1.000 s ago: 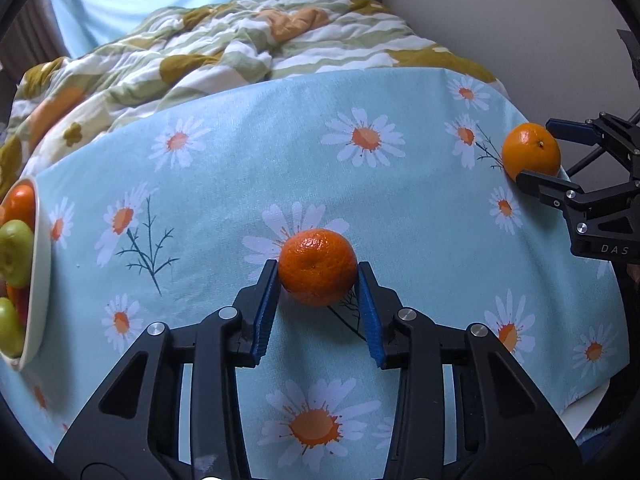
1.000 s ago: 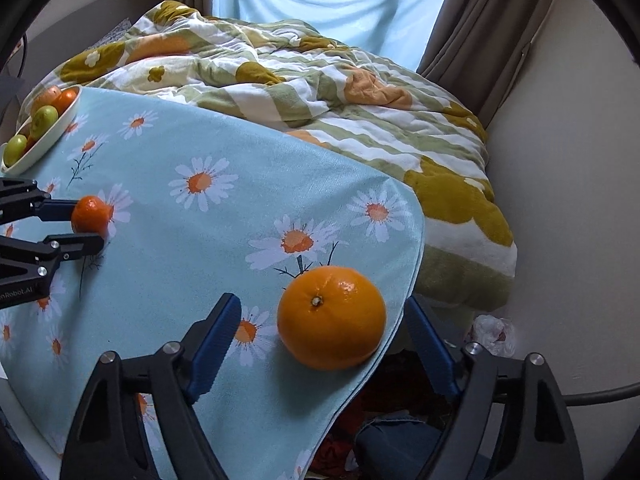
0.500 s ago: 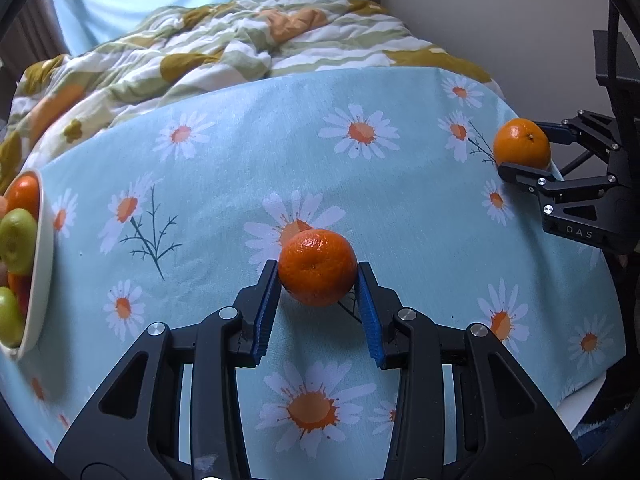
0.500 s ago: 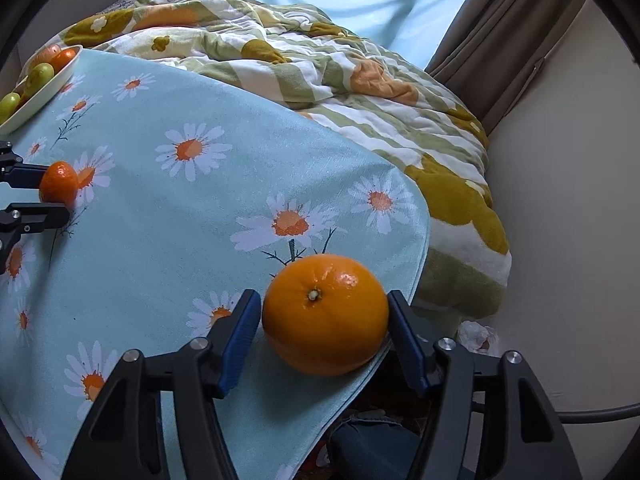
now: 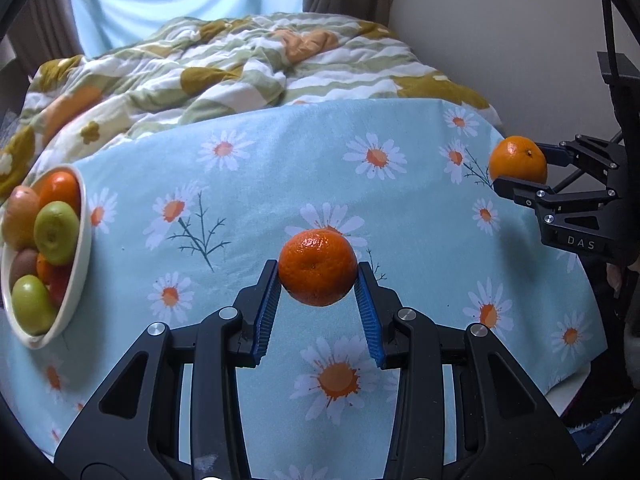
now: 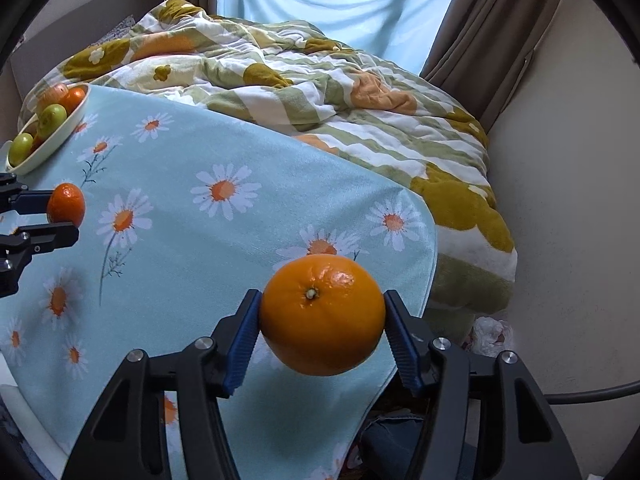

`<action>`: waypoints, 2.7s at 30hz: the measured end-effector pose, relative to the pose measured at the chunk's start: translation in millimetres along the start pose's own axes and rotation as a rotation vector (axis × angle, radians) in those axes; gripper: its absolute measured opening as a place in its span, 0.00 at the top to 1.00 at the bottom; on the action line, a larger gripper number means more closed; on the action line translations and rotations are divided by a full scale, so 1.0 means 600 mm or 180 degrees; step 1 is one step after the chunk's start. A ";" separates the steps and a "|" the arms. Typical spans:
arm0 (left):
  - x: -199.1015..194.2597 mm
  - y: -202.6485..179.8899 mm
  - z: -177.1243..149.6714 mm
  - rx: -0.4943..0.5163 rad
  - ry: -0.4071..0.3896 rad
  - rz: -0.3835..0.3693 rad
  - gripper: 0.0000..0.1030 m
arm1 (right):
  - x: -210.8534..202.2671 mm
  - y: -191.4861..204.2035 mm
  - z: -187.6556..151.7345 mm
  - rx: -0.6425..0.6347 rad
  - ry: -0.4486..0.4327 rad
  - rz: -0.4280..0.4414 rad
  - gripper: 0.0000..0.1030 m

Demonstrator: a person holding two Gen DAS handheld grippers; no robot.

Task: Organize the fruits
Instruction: 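Carry the tangerine and orange to the bowl and open the left tool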

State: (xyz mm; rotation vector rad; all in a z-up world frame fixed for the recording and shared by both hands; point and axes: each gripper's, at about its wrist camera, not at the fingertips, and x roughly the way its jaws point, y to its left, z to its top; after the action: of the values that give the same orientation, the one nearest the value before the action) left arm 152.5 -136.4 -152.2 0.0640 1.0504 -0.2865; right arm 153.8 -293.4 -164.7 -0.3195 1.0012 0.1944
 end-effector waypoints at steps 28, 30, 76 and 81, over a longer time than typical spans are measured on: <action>-0.199 0.304 -0.058 -0.0307 -0.0357 0.0236 0.57 | -0.108 0.314 0.151 0.0099 -0.0411 0.0571 0.46; -0.203 0.335 -0.060 -0.0331 -0.0356 0.0251 0.57 | -0.109 0.341 0.164 0.0090 -0.0429 0.0589 0.46; -0.121 0.585 -0.036 -0.0222 -0.0254 0.0193 0.00 | -0.054 0.505 0.265 0.0559 -0.0364 0.0644 0.46; -0.135 0.583 -0.050 -0.0325 -0.0215 0.0252 0.00 | -0.053 0.514 0.283 0.0452 -0.0396 0.0755 0.46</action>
State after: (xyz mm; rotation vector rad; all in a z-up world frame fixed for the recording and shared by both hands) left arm 181.5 221.9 -126.6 0.0041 0.9915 -0.1619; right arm 177.7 54.4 -106.9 -0.0576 0.9230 0.3519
